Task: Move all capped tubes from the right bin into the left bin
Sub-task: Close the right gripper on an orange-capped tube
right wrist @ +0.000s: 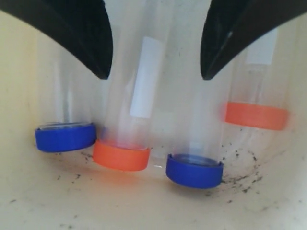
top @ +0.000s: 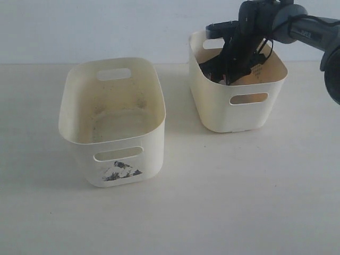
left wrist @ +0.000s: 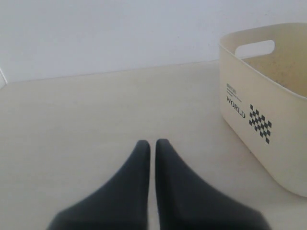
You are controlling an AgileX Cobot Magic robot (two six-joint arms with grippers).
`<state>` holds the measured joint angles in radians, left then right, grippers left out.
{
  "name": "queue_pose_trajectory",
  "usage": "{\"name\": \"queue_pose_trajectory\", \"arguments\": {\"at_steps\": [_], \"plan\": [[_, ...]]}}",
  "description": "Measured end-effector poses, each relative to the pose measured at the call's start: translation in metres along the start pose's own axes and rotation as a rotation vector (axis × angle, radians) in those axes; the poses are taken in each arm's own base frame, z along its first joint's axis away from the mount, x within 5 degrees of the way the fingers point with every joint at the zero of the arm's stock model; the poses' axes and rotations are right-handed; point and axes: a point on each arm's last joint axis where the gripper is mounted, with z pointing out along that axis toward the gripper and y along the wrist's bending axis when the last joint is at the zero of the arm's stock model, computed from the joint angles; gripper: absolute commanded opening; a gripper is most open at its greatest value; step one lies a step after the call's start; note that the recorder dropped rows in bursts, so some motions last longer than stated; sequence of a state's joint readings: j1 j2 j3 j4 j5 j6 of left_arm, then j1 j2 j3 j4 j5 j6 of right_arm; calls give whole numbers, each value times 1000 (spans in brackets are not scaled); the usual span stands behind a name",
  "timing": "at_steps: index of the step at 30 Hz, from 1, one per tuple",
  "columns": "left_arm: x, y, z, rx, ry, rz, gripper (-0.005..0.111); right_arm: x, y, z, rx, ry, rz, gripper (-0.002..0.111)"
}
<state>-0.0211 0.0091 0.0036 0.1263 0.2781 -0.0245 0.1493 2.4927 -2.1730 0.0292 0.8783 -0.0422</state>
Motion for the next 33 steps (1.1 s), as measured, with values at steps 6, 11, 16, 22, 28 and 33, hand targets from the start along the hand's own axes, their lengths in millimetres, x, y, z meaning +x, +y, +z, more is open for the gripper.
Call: {"name": "queue_pose_trajectory", "arguments": {"at_steps": [6, 11, 16, 22, 28, 33], "plan": [[0, 0, 0, 0, 0, 0, 4, 0, 2, 0, -10, 0, 7, 42], [0, 0, 0, 0, 0, 0, 4, 2, 5, 0, -7, 19, -4, 14], [0, 0, 0, 0, 0, 0, 4, 2, 7, -1, -5, 27, -19, 23], [0, 0, 0, 0, 0, 0, 4, 5, 6, 1, 14, 56, -40, 49], [0, 0, 0, 0, 0, 0, 4, 6, 6, 1, 30, 61, -56, 49], [0, 0, 0, 0, 0, 0, 4, 6, 6, 1, 30, 63, -56, 49]]}}
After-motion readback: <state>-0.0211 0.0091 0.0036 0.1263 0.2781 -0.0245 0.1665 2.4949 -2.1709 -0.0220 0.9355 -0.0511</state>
